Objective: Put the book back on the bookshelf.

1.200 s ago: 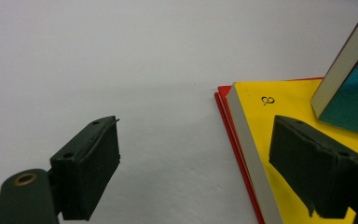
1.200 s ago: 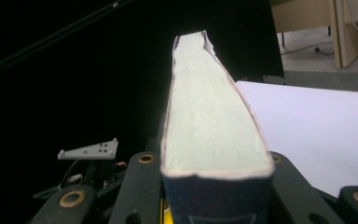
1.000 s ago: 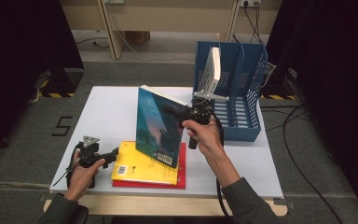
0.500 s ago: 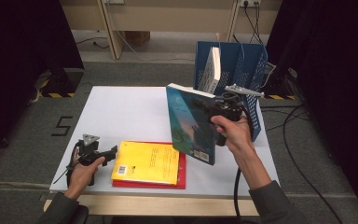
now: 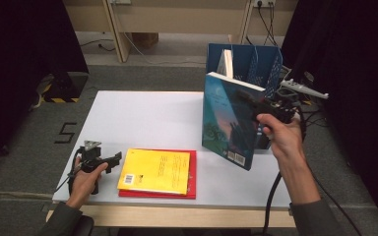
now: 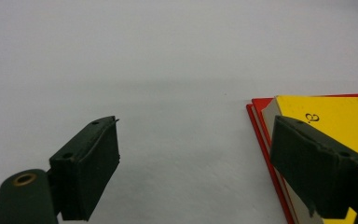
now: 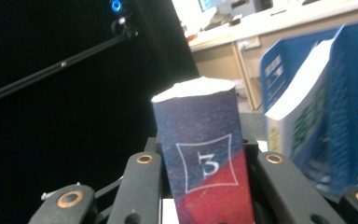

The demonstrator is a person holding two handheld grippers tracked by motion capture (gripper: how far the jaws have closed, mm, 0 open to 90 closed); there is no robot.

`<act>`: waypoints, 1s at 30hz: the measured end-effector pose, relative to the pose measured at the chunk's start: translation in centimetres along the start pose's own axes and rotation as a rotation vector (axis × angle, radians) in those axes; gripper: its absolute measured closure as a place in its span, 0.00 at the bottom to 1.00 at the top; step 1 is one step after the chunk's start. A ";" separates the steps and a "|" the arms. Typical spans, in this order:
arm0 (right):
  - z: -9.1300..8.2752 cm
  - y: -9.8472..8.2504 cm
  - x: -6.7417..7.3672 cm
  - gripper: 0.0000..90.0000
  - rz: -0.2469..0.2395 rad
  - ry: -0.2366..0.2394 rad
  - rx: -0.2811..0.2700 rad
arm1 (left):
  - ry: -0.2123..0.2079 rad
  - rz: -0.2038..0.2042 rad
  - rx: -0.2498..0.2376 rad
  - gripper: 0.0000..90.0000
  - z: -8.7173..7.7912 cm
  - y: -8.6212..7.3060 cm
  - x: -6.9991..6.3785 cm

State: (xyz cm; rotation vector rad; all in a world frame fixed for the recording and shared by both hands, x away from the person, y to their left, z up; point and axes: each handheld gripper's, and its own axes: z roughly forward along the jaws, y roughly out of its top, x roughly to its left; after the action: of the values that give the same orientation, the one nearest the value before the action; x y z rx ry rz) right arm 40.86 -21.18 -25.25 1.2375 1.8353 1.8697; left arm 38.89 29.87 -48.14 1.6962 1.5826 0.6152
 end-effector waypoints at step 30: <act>2.4 6.0 -8.9 0.80 0.147 -0.270 -0.118 | 0.042 0.005 0.073 0.17 1.6 -0.6 1.6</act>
State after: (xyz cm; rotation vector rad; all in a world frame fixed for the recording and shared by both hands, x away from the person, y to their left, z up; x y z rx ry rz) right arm 50.23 -26.70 -23.62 1.5331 1.5094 1.7515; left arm 39.94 31.09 -49.79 1.7517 1.6493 0.6058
